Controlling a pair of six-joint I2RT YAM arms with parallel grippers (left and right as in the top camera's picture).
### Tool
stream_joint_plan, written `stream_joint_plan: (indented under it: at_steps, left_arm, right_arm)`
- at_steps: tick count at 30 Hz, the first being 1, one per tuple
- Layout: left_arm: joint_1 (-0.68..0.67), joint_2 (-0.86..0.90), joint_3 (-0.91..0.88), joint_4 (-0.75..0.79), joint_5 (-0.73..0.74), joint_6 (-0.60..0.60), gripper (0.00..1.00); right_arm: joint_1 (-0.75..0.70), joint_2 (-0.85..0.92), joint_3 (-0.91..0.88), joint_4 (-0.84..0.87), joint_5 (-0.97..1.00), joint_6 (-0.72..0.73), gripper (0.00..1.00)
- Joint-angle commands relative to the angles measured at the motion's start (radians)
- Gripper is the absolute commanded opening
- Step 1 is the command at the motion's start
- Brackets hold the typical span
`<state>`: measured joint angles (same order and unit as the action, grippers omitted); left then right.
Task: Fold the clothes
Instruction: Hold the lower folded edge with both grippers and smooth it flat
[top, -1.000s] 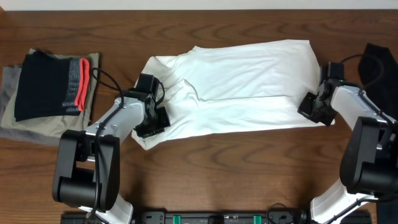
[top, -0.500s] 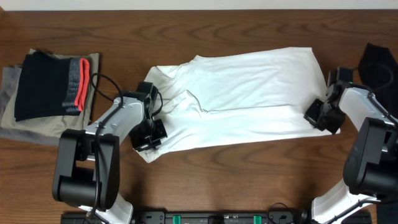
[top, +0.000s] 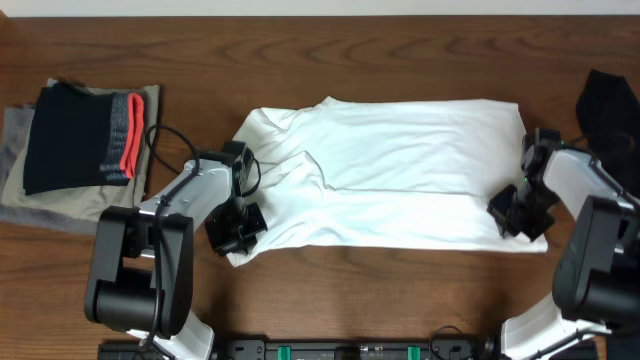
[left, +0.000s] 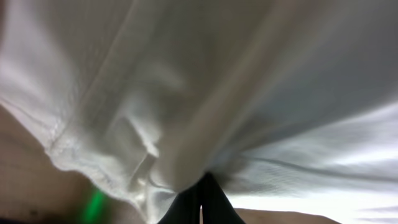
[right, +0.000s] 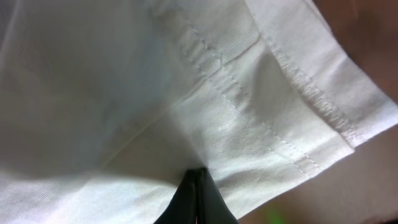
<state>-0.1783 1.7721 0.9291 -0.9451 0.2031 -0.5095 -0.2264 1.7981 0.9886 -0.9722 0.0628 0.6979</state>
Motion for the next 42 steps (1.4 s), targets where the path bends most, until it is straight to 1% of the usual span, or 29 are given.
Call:
stream_joint_plan:
  at_steps: [1, 5, 8, 9, 12, 17, 20, 24, 29, 42]
  left_arm:
    - [0.006, 0.012, -0.031, -0.029, -0.012, -0.029, 0.06]
    - [0.006, 0.001, -0.031, -0.068, -0.013, -0.047, 0.06]
    - [0.006, -0.024, -0.031, -0.089, -0.017, -0.058, 0.06]
    - [0.006, -0.036, -0.031, -0.109, -0.039, -0.079, 0.06]
    - [0.006, -0.086, -0.031, -0.174, -0.113, -0.103, 0.06]
    - [0.006, -0.182, -0.032, -0.221, -0.117, -0.106, 0.06]
    - [0.006, -0.232, -0.031, -0.197, -0.119, -0.105, 0.06]
    - [0.006, -0.272, -0.031, -0.108, -0.117, -0.09, 0.06]
    - [0.006, -0.252, -0.031, -0.031, -0.055, -0.033, 0.06]
    - [0.006, -0.143, -0.031, 0.006, -0.053, -0.021, 0.06]
  right_arm:
    - [-0.013, -0.066, -0.097, -0.008, 0.009, 0.05, 0.01]
    - [-0.013, -0.203, -0.166, -0.019, 0.009, 0.029, 0.01]
    - [-0.013, -0.28, -0.181, -0.043, 0.028, 0.021, 0.01]
    - [-0.014, -0.301, -0.181, -0.051, 0.04, 0.019, 0.01]
    - [-0.026, -0.346, -0.181, -0.064, 0.054, 0.014, 0.01]
    - [-0.069, -0.354, -0.181, -0.087, 0.054, -0.004, 0.01]
    - [-0.075, -0.356, -0.181, -0.073, 0.053, -0.019, 0.01]
    - [-0.074, -0.356, -0.181, -0.023, -0.011, -0.068, 0.01]
    - [-0.074, -0.355, -0.181, -0.011, -0.044, -0.079, 0.01]
    - [-0.074, -0.354, -0.212, 0.038, -0.071, -0.078, 0.01]
